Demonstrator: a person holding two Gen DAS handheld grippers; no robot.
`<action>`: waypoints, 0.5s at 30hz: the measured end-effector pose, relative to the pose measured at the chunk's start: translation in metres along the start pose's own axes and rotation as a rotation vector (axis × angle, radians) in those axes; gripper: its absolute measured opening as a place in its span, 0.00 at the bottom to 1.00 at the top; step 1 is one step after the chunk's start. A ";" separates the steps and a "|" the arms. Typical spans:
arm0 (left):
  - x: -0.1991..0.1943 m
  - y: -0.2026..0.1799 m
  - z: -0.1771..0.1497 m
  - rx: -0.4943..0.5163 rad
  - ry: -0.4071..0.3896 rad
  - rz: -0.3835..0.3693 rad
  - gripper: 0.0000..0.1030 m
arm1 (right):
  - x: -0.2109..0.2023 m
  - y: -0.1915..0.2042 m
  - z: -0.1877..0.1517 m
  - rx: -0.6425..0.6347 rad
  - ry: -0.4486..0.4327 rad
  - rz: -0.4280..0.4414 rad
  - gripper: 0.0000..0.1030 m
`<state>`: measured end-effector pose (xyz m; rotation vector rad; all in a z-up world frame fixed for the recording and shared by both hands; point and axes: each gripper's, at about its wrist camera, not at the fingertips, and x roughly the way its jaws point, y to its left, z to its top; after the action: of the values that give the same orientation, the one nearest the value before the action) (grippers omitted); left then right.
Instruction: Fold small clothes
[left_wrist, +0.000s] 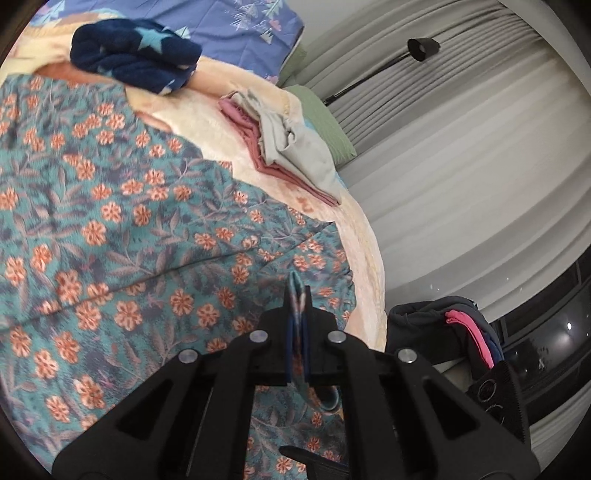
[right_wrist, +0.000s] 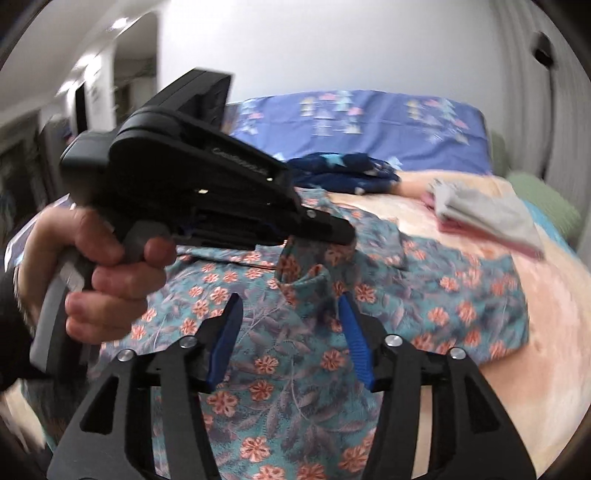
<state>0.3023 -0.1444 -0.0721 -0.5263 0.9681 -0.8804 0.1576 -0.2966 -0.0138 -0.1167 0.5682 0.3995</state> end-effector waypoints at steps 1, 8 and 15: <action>-0.001 -0.001 0.001 0.006 -0.002 0.001 0.03 | -0.003 0.002 0.002 -0.033 -0.005 -0.019 0.56; -0.006 -0.006 0.005 0.047 -0.003 -0.013 0.03 | 0.005 -0.003 0.015 -0.152 0.048 -0.011 0.67; -0.006 -0.007 0.005 0.076 0.001 0.011 0.03 | 0.003 -0.006 0.014 -0.145 0.077 0.118 0.60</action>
<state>0.3019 -0.1431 -0.0613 -0.4554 0.9336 -0.9045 0.1696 -0.2976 -0.0039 -0.2395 0.6235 0.5534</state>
